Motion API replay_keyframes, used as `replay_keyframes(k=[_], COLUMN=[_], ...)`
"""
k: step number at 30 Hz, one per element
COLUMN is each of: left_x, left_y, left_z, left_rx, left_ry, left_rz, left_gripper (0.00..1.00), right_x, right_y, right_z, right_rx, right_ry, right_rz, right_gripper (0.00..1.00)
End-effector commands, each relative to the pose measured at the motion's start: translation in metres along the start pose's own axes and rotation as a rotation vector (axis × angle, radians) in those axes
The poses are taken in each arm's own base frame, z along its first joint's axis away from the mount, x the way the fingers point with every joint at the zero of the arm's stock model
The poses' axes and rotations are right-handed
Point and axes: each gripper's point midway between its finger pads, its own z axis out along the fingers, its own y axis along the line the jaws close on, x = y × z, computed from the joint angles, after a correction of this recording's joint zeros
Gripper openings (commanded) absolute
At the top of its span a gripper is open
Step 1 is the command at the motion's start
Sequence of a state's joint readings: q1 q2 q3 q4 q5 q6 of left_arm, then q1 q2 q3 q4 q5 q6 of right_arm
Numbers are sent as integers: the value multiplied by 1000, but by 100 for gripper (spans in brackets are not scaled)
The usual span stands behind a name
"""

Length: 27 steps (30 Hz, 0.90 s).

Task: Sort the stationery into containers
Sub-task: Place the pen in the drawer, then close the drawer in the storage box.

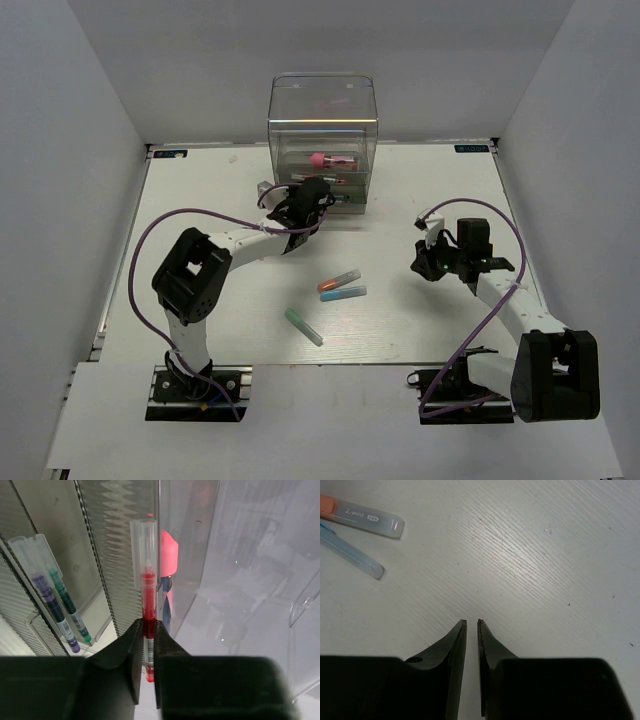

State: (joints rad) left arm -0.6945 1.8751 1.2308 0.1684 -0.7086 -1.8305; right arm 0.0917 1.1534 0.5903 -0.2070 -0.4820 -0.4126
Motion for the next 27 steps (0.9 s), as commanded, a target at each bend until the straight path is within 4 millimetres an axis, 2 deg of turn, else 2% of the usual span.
replay_keyframes(k=[1,3,4,7,13,14,15,16,17,19,20,23,24,25,26,27], left_x=[-4,-4,-4,-3,2,4,4,4,7,10,14,19,17,18,15,12], left_y=[-17,-15,-16,-15,-19,-18,-13,-23,-24,-26,-36,-50,-44,-55,-46,-46], left_z=[1,1,1,1,0,-1,-1,-4,-9,-15,-21,-42,-47,-60,-65,-71], left_rx=[6,-1,-1,-4,-2,-5,-15,5,7,26,64,140,144,179,187,198], left_ry=[-6,-8,-8,1,22,33,40,46,78,112,148,216,233,271,279,292], left_rz=[-24,-18,-27,-27,-33,-33,-27,-43,-38,-2,-6,58,90,100,180,215], left_gripper=[24,30,39,47,52,50,47,42,34,28,24,19,13,9,5,0], right_x=[-7,-4,-3,-7,-10,-10,-11,-11,-15,-21,-28,-40,-48,-54,-55,-64], right_y=[1,3,3,2,3,7,8,11,24,40,50,67,64,64,60,54], right_z=[0,0,0,0,-1,-1,-2,-2,-4,-6,-9,-10,-7,-2,3,7], right_rx=[-6,-16,-16,-14,-24,-43,-57,-79,-158,-262,-320,-418,-408,-415,-397,-369], right_ry=[-37,-26,-23,-31,-37,-38,-40,-43,-71,-123,-164,-237,-261,-259,-242,-260], right_rz=[-37,-32,-27,-33,-44,-58,-68,-109,-157,-293,-323,-424,-456,-468,-479,-518], right_gripper=[21,21,21,23,26,26,31,33,35,42,44,46,41,35,25,13])
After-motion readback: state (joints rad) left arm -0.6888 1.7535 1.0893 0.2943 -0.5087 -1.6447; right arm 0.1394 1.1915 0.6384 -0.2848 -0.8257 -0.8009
